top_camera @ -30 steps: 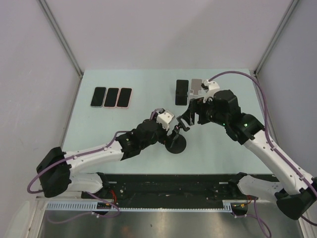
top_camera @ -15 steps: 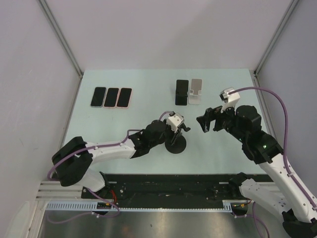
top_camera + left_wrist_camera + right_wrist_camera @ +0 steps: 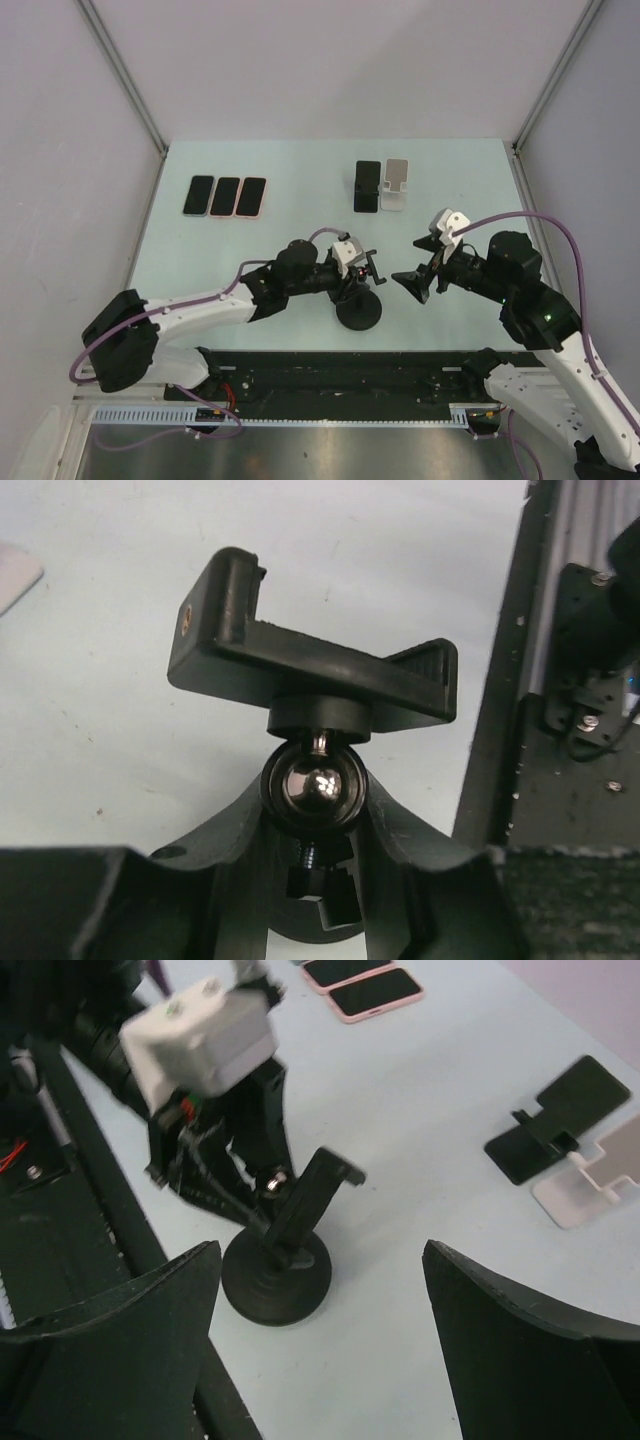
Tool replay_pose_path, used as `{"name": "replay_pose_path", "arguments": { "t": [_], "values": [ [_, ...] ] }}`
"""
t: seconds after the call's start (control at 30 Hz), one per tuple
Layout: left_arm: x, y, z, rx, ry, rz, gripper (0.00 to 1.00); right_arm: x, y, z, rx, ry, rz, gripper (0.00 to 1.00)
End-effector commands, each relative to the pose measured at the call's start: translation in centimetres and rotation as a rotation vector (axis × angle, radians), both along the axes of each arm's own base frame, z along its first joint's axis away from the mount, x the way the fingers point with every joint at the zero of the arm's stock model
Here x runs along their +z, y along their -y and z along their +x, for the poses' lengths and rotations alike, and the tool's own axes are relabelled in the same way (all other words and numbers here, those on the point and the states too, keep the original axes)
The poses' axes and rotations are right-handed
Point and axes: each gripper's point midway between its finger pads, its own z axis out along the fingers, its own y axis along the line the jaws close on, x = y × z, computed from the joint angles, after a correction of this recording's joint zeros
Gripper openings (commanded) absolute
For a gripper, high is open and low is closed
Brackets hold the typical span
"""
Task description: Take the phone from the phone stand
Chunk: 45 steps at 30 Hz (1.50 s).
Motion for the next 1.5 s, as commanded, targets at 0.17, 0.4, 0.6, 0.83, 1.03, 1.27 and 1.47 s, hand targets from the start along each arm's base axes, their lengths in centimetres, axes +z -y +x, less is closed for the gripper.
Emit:
{"name": "replay_pose_path", "arguments": {
  "t": [0.17, 0.4, 0.6, 0.83, 1.03, 1.27, 1.47],
  "values": [
    [10.6, -0.2, -2.0, -0.194, 0.037, -0.276, 0.01, -1.3, -2.7, -3.6, 0.265, 0.007, -0.060, 0.81],
    [12.1, -0.4, -4.4, -0.310, 0.001, -0.298, 0.01, -2.8, -5.1, -4.2, 0.352, -0.015, -0.112, 0.77],
    [13.0, -0.6, -4.9, -0.329, 0.000, -0.301, 0.02, -3.5, -6.3, -4.5, 0.384, -0.028, -0.132, 0.72],
    [13.4, -0.6, -5.1, -0.340, -0.005, -0.302, 0.02, -3.2, -6.8, -4.7, 0.393, -0.019, -0.123, 0.56],
    [13.5, -0.6, -5.1, -0.338, -0.001, -0.299, 0.02, -3.5, -7.1, -4.9, 0.405, -0.041, -0.123, 0.29],
    [12.5, -0.8, -3.4, -0.249, 0.047, -0.270, 0.01, -2.2, -7.8, -5.2, 0.406, -0.053, -0.056, 0.00],
    [10.9, -0.7, -2.6, -0.196, 0.068, -0.229, 0.18, -1.2, -8.1, -4.8, 0.383, -0.050, -0.010, 0.00]
  ]
}}
